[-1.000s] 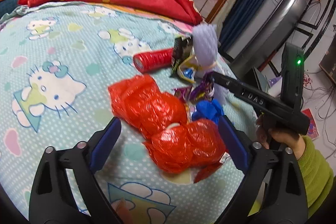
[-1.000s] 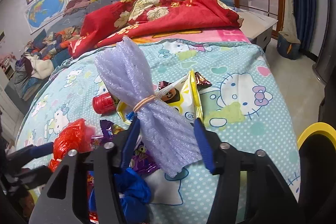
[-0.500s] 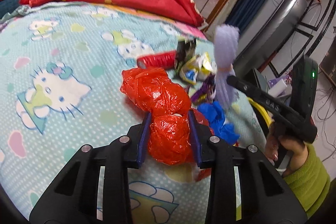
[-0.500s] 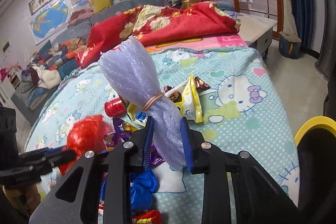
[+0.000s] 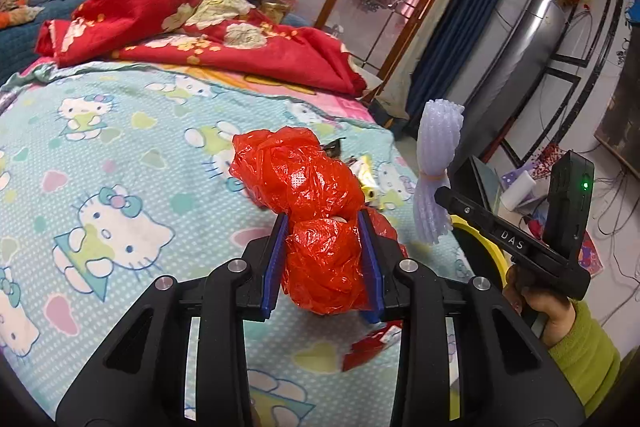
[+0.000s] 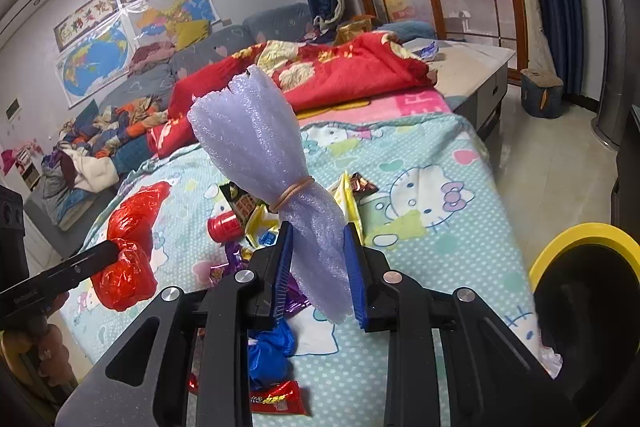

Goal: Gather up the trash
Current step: 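Carry the lavender sleeve and red bag with both tools over the bin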

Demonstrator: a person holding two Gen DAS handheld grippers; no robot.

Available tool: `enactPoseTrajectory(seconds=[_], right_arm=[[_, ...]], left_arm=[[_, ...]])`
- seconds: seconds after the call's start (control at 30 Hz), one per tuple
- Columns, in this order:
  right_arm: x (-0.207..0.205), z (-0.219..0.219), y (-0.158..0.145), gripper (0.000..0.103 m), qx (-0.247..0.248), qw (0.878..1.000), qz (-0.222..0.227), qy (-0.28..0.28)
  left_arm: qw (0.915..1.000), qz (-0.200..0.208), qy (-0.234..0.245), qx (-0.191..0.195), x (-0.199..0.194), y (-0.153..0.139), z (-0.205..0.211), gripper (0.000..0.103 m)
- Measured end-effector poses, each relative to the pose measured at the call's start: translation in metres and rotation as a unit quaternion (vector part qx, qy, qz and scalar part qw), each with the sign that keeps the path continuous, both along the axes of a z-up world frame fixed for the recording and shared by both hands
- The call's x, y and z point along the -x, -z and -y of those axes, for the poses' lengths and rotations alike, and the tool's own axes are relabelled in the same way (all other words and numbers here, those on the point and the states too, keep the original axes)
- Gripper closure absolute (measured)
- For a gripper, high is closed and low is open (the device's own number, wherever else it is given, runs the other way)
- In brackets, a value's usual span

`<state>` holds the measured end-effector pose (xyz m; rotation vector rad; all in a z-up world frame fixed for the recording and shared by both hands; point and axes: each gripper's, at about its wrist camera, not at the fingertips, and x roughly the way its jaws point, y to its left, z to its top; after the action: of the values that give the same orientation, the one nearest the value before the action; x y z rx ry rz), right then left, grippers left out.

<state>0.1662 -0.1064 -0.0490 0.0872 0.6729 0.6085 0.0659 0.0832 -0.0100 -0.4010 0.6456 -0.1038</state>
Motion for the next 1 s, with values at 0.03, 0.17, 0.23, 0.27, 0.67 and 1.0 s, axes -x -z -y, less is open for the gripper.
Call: enactPoseTrajectory(seconds=[0.03,0.17,0.23,0.27,0.67,1.0], right_arm=[[0.000,0.002,-0.002,0.078,-0.001,1.000,0.002,0.002],[0.002,0.013,-0.009,0.078,-0.005,1.000,0.011,0.012],[0.002,0.018,-0.011,0.078,-0.005,1.000,0.013,0.018],[0.002,0.021,-0.012,0.078,-0.005,1.000,0.014,0.020],[0.003,0.062,-0.019,0.078,-0.015,0.998,0.022,0.059],[0.004,0.102,-0.018,0.078,-0.022,0.994,0.022,0.104]], left_arm=[[1.0000,0.002,0.003,-0.001,-0.001,-0.001,0.002,0.076],[0.9998,0.011,0.017,-0.006,-0.004,-0.008,0.017,0.076],[0.9996,0.015,0.024,-0.007,-0.006,-0.011,0.023,0.076],[0.9995,0.016,0.027,-0.008,-0.007,-0.012,0.026,0.076],[0.9966,0.032,0.071,-0.025,-0.022,-0.024,0.066,0.076],[0.9928,0.035,0.107,-0.040,-0.033,-0.025,0.096,0.076]])
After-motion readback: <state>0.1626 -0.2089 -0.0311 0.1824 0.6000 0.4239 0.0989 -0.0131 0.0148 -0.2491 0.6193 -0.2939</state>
